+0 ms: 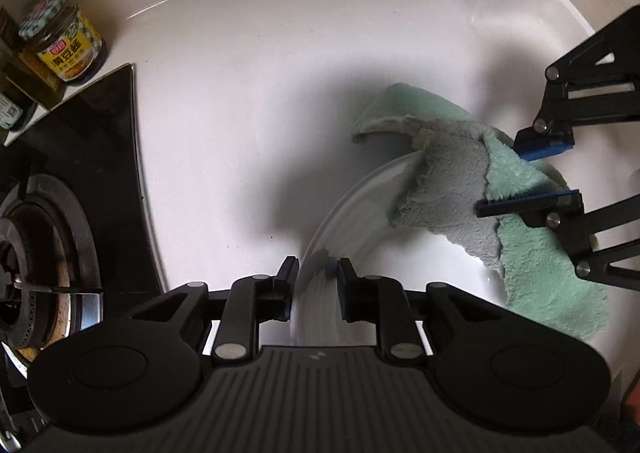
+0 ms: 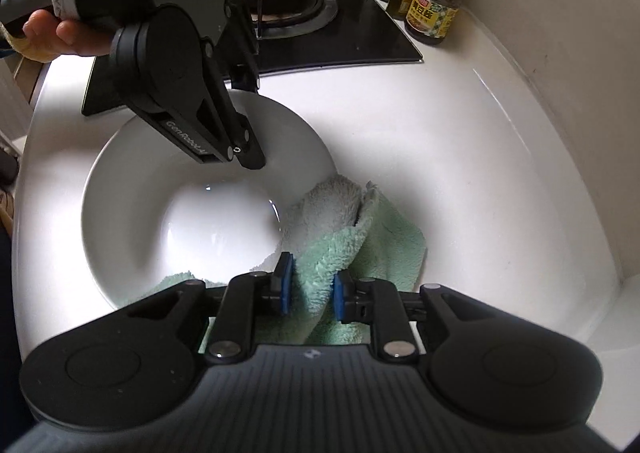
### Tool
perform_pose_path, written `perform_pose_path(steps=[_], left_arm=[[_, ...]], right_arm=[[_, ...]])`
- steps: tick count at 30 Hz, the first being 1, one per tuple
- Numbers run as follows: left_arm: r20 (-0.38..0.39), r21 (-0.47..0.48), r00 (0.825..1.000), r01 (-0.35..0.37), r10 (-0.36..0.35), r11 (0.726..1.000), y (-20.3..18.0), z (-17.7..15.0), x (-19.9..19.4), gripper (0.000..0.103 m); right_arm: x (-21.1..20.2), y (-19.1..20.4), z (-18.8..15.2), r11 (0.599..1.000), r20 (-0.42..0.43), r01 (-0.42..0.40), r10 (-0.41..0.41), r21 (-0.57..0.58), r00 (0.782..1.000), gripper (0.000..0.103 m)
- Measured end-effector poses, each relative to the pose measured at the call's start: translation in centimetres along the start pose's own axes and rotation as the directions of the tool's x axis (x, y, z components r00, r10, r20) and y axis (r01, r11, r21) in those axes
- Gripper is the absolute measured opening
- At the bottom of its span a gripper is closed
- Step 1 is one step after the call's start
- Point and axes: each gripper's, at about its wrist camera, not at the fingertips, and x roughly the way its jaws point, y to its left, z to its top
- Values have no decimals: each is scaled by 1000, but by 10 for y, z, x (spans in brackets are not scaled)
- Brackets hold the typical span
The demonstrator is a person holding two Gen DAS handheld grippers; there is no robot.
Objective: Clean bowl
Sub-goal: 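Turn the bowl by its rim with the left gripper while the right gripper wipes inside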
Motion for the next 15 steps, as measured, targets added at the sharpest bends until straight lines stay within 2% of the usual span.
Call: perform_pose_path(steps=[4, 8, 10, 13, 14, 15], left_arm=[[76, -82, 996, -48, 54, 995, -5, -11, -4, 34], [104, -159, 994, -26, 43, 987, -4, -15, -6, 37], [113, -189, 992, -27, 49, 982, -3, -17, -7, 38], [116, -249, 992, -27, 58, 968, 3, -18, -8, 38], [112, -279, 992, -32, 65, 960, 5, -20, -8, 38], [105, -307, 992, -39, 75, 951, 5, -23, -9, 37]], right_arm=[[-1, -5, -5, 986, 24, 16, -20, 167, 1000, 15], [-3, 1, -14, 923, 21, 64, -77, 380, 997, 15], [-10, 5, -24, 839, -3, 73, -85, 539, 996, 16], [-22, 17, -46, 679, -1, 18, -25, 734, 1000, 21], [-22, 18, -49, 659, 7, 5, -16, 752, 1000, 22], [-24, 22, -55, 623, 26, -16, -7, 782, 1000, 22]])
